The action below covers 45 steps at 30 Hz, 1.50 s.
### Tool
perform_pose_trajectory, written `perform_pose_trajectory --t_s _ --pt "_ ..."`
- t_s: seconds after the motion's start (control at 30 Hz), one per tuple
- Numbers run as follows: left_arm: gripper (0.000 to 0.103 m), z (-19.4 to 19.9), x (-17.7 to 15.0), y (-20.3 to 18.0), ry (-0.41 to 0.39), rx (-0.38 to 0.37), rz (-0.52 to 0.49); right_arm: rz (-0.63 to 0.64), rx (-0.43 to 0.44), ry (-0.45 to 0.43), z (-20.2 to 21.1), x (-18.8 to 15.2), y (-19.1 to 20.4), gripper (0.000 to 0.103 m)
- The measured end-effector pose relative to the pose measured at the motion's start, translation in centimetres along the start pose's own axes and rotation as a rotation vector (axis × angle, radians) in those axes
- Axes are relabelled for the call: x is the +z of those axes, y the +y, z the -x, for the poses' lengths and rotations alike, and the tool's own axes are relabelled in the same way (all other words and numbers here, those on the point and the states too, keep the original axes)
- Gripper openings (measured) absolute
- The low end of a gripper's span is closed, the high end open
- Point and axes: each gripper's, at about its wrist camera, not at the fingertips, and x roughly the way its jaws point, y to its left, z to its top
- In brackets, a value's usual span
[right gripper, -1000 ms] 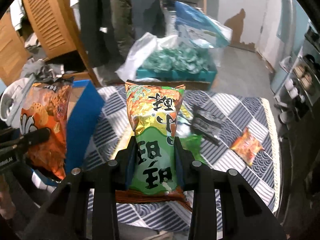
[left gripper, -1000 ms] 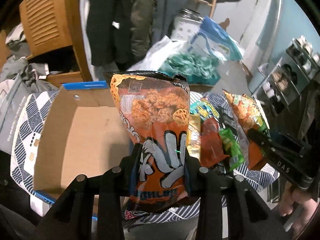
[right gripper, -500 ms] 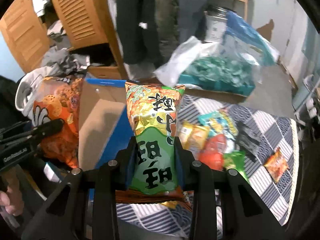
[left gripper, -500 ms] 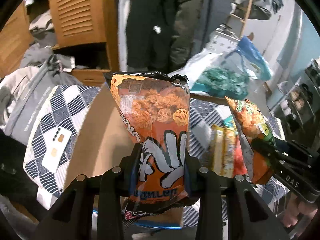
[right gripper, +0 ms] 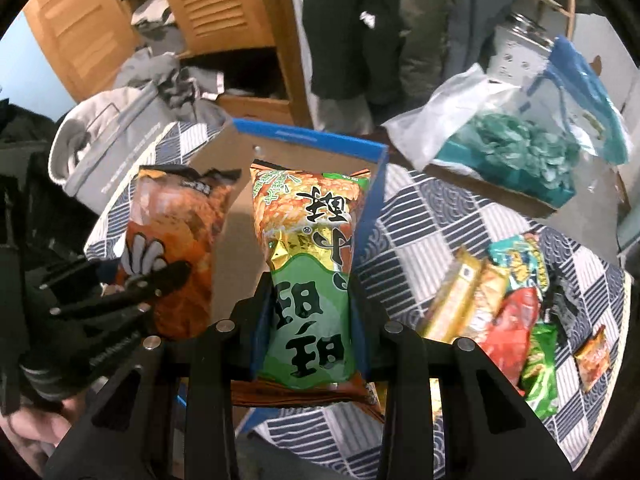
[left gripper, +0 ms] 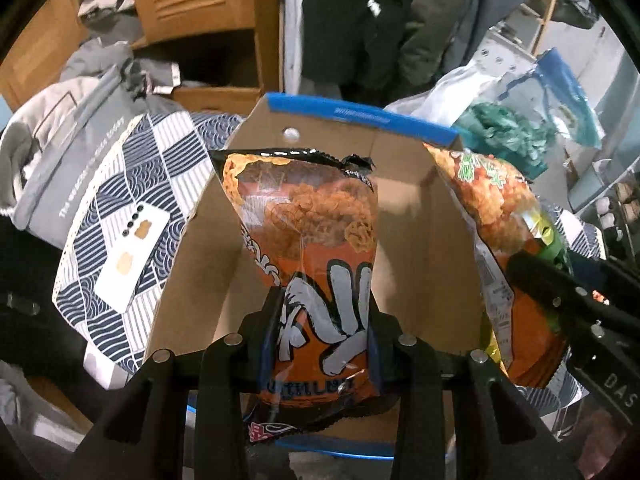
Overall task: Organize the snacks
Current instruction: 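Carry both bags into the cardboard box and open both tools, then move the left tool to the gold wafer bar and close on it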
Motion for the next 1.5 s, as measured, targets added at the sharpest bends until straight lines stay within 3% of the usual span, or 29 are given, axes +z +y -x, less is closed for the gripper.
perform_pose_trajectory --t_s 0.33,0.63,0.77,1.0,1.13,1.3,1.37,1.5 --pt "0.037 -1.3 -0.1 1.2 0.005 0.094 -0.011 0.028 0.013 0.051 -2.9 0.8 2.4 0.033" --pt "0.046 -0.4 -0.4 2.7 -0.001 0.054 0.044 0.011 0.026 0.092 -4.5 0.6 2.5 0.037" --pt "0.048 0.2 -0.2 2.5 -0.015 0.038 0.038 0.004 0.032 0.081 -4.3 0.3 2.5 0.052" --pt "0.048 0.9 0.0 1.5 -0.028 0.014 0.031 -0.034 0.037 0.059 -3.1 0.1 1.5 0.058" --pt "0.058 1.3 0.1 0.4 -0.038 0.009 0.016 -0.065 0.03 0.032 -1.9 -0.2 0.3 0.066" --pt "0.064 2.2 0.2 -1.5 -0.066 -0.01 -0.018 -0.102 0.011 0.007 -0.4 -0.7 -1.8 0.067" --pt "0.071 2.4 0.3 -2.2 -0.071 -0.023 -0.028 -0.119 -0.002 -0.001 0.1 -1.0 -2.8 0.067" --pt "0.071 2.7 0.5 -4.3 -0.077 -0.04 -0.057 -0.15 -0.023 -0.013 1.0 -1.7 -4.9 0.067"
